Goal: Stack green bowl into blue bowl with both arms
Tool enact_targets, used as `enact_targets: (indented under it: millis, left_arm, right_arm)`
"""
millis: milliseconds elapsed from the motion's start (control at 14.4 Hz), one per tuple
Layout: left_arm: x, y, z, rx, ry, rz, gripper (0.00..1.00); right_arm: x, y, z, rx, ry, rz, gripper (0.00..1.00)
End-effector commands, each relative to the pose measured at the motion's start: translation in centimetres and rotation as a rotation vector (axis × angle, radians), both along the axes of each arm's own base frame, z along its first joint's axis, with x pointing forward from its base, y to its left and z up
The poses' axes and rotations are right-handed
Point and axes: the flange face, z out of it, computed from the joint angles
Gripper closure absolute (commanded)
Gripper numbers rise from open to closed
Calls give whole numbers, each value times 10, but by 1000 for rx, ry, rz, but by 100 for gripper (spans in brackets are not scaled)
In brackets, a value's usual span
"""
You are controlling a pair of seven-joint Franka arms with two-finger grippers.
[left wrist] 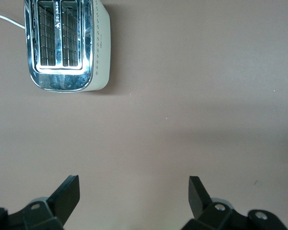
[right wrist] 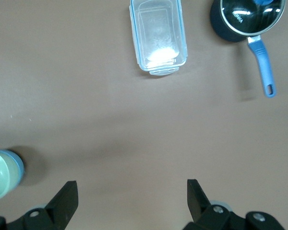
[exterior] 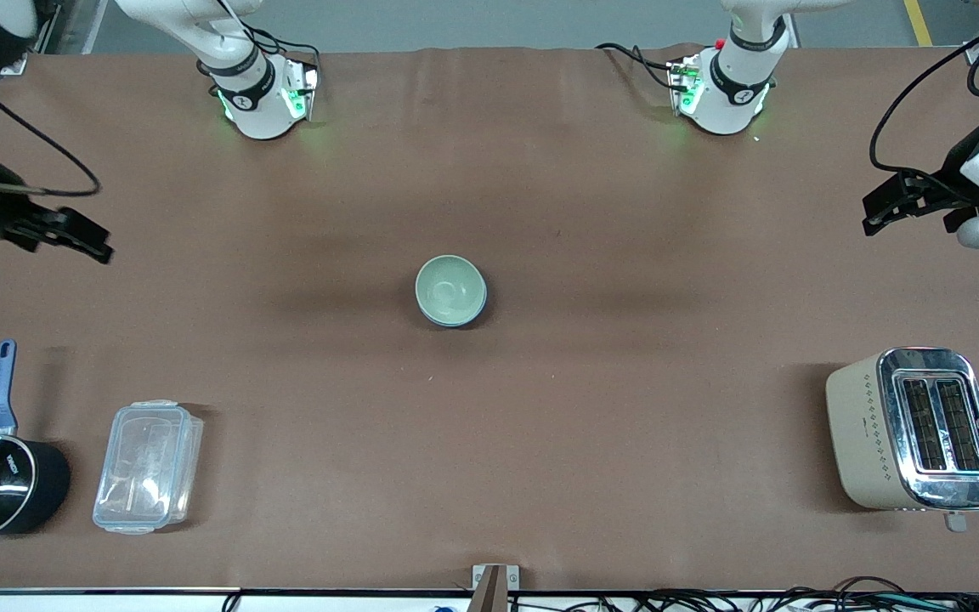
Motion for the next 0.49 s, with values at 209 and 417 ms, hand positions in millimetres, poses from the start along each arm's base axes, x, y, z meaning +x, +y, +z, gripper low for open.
enact_targets:
  millis: [209, 417]
  left_arm:
    - [2, -8, 3, -15, 5, -20, 0]
    - [0, -16, 3, -14, 9, -36, 0]
  right_arm:
    - [-10, -15, 9, 44, 23, 77, 0]
    - [-11, -15, 8, 47, 28, 84, 0]
